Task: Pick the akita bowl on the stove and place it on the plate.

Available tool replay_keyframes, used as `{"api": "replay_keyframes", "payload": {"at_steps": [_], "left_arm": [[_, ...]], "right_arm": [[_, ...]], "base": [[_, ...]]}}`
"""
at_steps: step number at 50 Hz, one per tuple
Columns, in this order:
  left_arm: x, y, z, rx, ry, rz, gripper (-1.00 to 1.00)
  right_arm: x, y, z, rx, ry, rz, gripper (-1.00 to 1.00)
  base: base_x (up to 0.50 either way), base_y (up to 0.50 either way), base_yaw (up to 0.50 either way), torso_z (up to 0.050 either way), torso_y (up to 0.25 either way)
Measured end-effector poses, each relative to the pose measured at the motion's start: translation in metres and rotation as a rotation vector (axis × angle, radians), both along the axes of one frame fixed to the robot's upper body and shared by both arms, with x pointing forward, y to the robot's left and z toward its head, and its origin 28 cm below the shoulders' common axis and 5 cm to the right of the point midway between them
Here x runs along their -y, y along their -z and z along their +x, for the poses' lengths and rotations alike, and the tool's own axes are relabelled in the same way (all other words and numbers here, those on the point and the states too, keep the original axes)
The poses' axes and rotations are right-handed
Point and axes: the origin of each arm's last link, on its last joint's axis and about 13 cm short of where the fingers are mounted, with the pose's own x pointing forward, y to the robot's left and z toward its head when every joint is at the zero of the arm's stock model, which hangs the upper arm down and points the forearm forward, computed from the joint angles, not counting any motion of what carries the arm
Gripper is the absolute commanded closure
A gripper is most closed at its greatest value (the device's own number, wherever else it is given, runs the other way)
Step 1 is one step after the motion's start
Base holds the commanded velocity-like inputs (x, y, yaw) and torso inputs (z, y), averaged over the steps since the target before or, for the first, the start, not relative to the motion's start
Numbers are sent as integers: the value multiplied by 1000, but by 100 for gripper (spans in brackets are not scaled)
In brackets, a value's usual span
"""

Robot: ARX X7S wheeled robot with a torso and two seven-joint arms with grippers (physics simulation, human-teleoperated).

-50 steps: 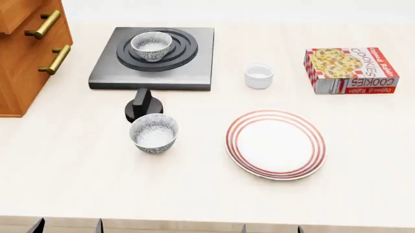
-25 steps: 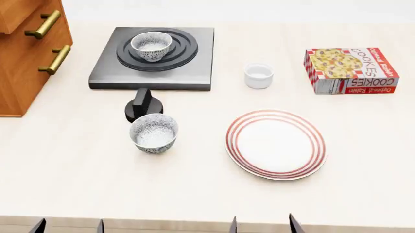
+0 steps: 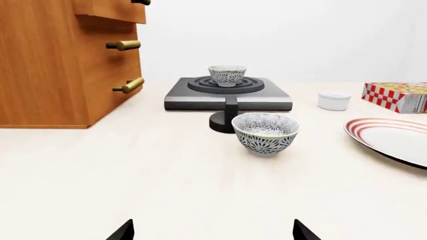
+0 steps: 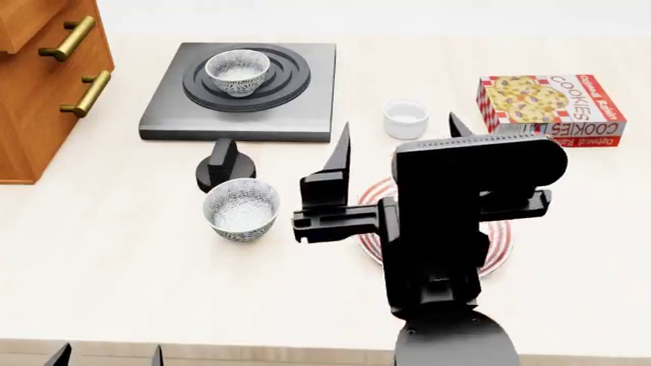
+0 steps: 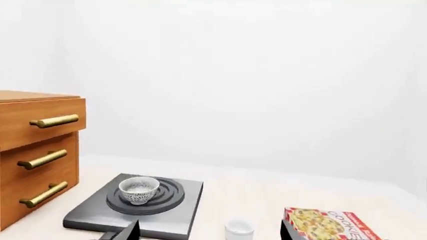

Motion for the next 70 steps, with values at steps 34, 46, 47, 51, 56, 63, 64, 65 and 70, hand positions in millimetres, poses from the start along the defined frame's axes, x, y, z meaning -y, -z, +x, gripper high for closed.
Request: {"api": "replay_keyframes", "payload": {"at_steps": [34,46,47,51,56,63,64,65,70], "left_arm": [[1,0,-1,-3,-4,6,-100],[1,0,-1,-3,-4,6,-100],[1,0,-1,-3,-4,6,-100],[1,0,-1,-4,-5,6,-100],[0,0,-1,0,-10,4,-100],[0,-5,-1,24,-22,0,-100],[0,-6,0,26,-23,-1,-100],[0,-7,0,28,-24,-2,-100],[1,-14,2,35,-21,-1,-100]], "right_arm": [[64,-41,-23,35,122,37,-100],[68,-33,-26,27,138,31,-100],[68,-33,-26,27,139,31,-100],[69,-32,-26,26,141,30,-100],[69,-28,-26,20,143,16,-100],[69,-24,-26,15,141,6,-100],[69,-24,-26,14,140,5,-100],[69,-24,-26,14,140,4,-100],[69,-23,-26,12,139,0,-100]], "base": [[0,0,0,0,0],[0,0,0,0,0],[0,0,0,0,0],[0,0,0,0,0],[0,0,0,0,0],[0,0,0,0,0],[0,0,0,0,0],[0,0,0,0,0],[0,0,0,0,0]]}}
